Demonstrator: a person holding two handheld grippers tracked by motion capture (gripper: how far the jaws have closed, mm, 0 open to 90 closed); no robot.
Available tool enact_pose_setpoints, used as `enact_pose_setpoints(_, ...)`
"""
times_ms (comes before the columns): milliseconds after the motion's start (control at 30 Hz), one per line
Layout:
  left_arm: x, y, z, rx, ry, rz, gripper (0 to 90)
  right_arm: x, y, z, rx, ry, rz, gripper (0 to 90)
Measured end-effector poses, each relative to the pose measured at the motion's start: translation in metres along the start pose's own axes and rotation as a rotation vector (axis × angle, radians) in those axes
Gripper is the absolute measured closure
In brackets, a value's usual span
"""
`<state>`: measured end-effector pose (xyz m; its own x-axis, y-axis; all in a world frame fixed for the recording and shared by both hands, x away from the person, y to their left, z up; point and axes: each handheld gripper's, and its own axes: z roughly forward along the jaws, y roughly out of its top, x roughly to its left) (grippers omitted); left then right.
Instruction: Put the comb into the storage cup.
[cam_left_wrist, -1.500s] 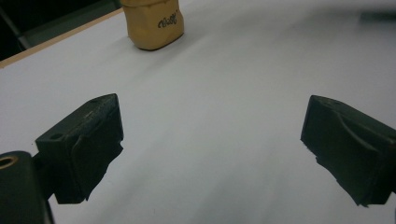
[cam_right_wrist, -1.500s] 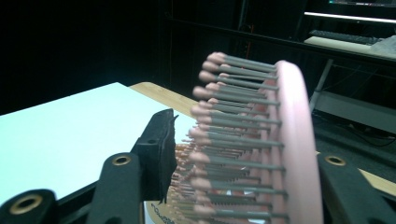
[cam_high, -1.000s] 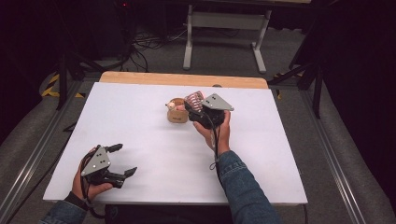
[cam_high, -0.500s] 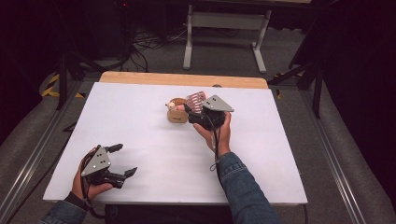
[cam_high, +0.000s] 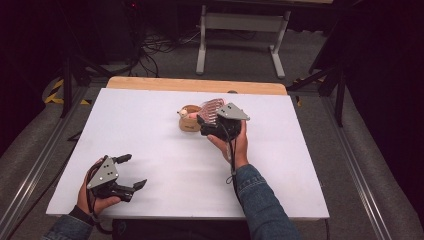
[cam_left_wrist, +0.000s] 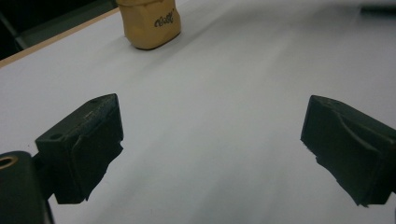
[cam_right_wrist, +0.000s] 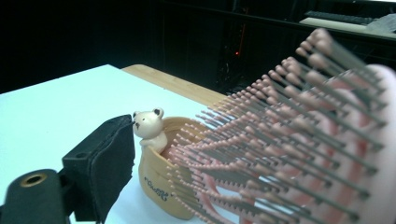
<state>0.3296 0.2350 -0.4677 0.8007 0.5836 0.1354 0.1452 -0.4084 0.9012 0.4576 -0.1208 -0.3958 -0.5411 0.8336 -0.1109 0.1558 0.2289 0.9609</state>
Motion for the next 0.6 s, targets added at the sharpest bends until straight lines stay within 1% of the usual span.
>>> enact_pose_setpoints(67, -0.0001, 0.0000, 0.0001, 0.000, -0.001, 0.000, 6.6, 0.0001, -0.0009, 0.0003, 0.009, 0.012, -0.005, 11.6)
enact_pose_setpoints(133, -0.0001, 0.0000, 0.0005, 0.002, 0.000, -0.001, 6.6, 0.0007, -0.0016, 0.0006, 0.018, 0.011, -0.014, 10.2)
enact_pose_setpoints(200, -0.0001, -0.0003, 0.0012, 0.000, 0.001, -0.003, 6.6, 0.0009, -0.0023, 0.0002, 0.020, 0.018, -0.012, 9.8)
enact_pose_setpoints(400, -0.0004, 0.0000, 0.0014, 0.004, -0.002, 0.000, 6.6, -0.0002, -0.0049, -0.0046, 0.020, 0.016, -0.009, 9.0)
enact_pose_setpoints(600, -0.0006, -0.0003, 0.0022, 0.005, -0.005, -0.004, 6.3, -0.0030, -0.0046, -0.0092, 0.021, 0.010, -0.025, 9.2)
